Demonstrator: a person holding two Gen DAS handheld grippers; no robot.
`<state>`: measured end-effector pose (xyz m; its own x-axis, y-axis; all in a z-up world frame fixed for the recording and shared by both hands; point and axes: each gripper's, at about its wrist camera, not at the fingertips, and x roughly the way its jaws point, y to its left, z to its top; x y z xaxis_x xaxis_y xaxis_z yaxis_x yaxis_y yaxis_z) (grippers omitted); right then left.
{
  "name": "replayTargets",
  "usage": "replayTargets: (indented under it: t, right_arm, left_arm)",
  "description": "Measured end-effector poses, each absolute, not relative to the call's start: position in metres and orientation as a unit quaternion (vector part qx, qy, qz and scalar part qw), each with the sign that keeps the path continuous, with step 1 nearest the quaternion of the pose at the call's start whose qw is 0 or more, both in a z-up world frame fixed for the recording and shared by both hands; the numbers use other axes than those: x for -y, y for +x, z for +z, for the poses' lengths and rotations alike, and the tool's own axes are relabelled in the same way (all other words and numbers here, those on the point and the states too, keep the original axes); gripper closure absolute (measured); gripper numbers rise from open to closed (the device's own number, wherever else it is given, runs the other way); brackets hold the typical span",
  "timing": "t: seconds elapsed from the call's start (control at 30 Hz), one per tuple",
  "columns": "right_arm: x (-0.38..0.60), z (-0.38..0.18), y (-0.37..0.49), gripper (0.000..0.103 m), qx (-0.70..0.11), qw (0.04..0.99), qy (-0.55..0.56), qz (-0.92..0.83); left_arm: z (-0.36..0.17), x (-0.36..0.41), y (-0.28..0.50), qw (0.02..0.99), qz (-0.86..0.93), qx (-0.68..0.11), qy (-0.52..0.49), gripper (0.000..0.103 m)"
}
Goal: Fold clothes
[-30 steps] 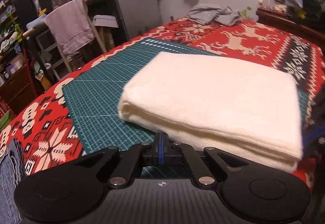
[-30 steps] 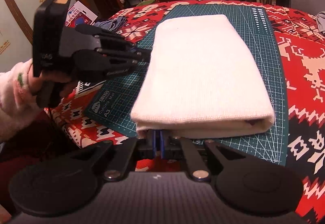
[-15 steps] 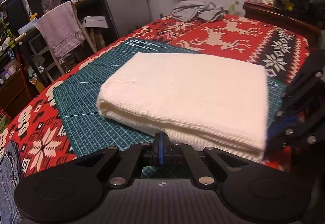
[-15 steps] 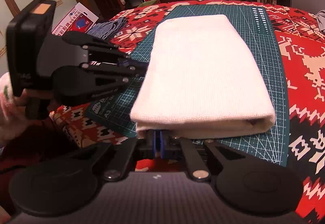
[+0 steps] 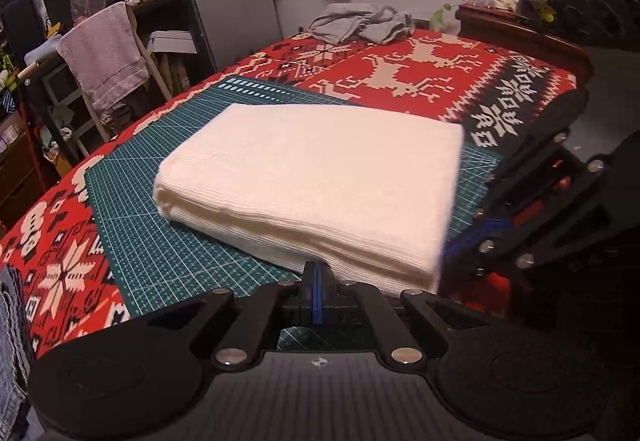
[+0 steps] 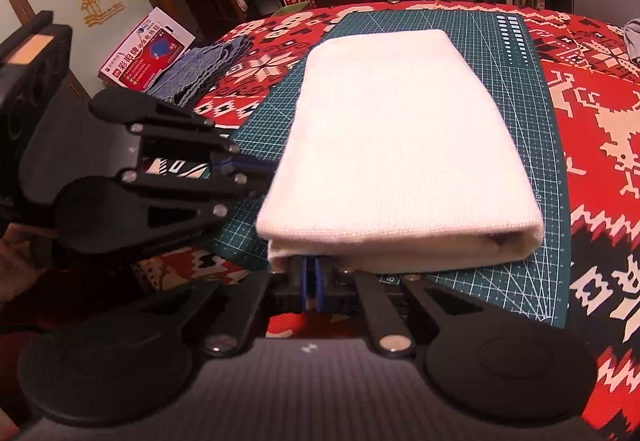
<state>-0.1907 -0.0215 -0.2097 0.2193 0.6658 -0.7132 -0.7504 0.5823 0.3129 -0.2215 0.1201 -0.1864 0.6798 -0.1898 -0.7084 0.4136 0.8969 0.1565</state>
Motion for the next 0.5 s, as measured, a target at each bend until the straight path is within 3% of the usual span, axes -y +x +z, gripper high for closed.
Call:
replayTargets:
  t: [0.5]
  right_arm:
    - [0.024, -0.210, -0.196, 0.097, -0.426, 0.784, -0.048, 0.449]
  left_arm:
    - [-0.186, -0.105, -0.245, 0.899, -0.188, -0.371, 0.136, 0.103]
